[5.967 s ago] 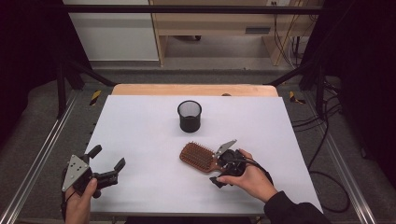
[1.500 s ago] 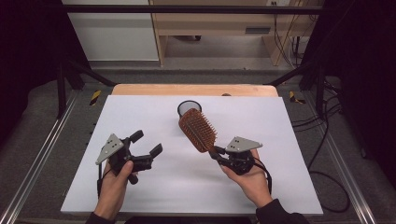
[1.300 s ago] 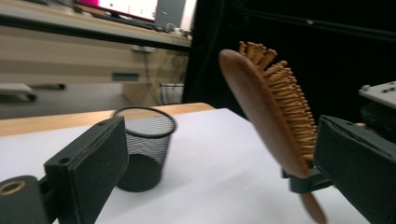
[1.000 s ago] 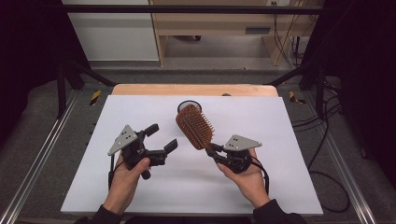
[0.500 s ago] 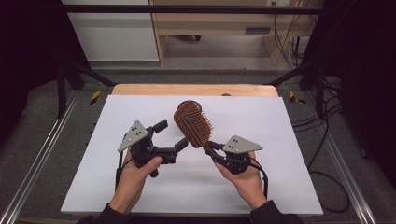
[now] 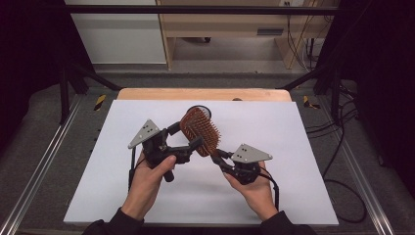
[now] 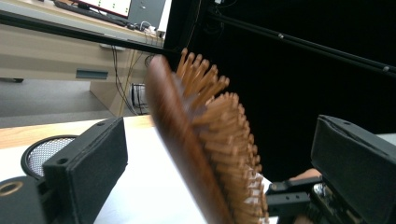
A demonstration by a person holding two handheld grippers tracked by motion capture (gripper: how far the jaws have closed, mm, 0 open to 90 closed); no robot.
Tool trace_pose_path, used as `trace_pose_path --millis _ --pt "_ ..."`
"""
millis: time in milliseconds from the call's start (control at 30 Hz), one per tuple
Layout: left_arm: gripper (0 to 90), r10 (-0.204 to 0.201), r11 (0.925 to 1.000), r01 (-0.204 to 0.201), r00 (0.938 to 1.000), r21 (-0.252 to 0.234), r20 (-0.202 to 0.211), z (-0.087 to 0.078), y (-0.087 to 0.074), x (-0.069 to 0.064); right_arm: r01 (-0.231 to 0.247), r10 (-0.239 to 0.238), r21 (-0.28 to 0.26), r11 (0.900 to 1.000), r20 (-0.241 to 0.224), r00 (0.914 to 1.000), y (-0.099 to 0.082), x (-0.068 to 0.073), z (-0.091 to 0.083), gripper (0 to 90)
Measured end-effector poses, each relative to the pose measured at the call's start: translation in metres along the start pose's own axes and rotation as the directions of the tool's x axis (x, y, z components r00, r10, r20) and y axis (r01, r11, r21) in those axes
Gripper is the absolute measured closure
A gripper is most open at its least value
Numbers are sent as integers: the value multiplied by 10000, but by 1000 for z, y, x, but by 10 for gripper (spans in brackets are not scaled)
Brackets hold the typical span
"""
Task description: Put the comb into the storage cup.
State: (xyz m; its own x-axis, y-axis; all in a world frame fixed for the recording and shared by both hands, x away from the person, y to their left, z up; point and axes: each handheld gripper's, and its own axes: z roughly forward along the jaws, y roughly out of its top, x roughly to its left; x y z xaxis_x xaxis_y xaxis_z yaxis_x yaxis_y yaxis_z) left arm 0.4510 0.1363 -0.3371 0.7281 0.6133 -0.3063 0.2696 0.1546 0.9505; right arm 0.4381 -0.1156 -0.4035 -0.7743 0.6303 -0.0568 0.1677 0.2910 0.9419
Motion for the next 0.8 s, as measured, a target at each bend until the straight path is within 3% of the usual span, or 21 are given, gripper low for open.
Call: trace_pose_path --millis 100,233,367,600,800 --pt "64 -386 9992 386 9992 -66 -35 3 4 -1 45 -45 -21 10000 -6 10000 0 1 1 729" --pt "106 -407 9992 405 9978 -47 -531 5 6 -1 43 -43 -46 10000 -22 10000 1 3 1 729" --pt "177 -774 9970 768 9937 -100 -816 5 9 1 87 -87 -15 10000 -20 10000 0 4 2 729" --pt "272 -931 9953 949 9922 183 -834 8 9 2 158 -158 -3 9999 -1 9999 0 6 3 729" --pt "333 -1298 9915 1303 9873 -7 -916 9 9 3 152 -152 -42 9999 43 9999 0 7 3 728"
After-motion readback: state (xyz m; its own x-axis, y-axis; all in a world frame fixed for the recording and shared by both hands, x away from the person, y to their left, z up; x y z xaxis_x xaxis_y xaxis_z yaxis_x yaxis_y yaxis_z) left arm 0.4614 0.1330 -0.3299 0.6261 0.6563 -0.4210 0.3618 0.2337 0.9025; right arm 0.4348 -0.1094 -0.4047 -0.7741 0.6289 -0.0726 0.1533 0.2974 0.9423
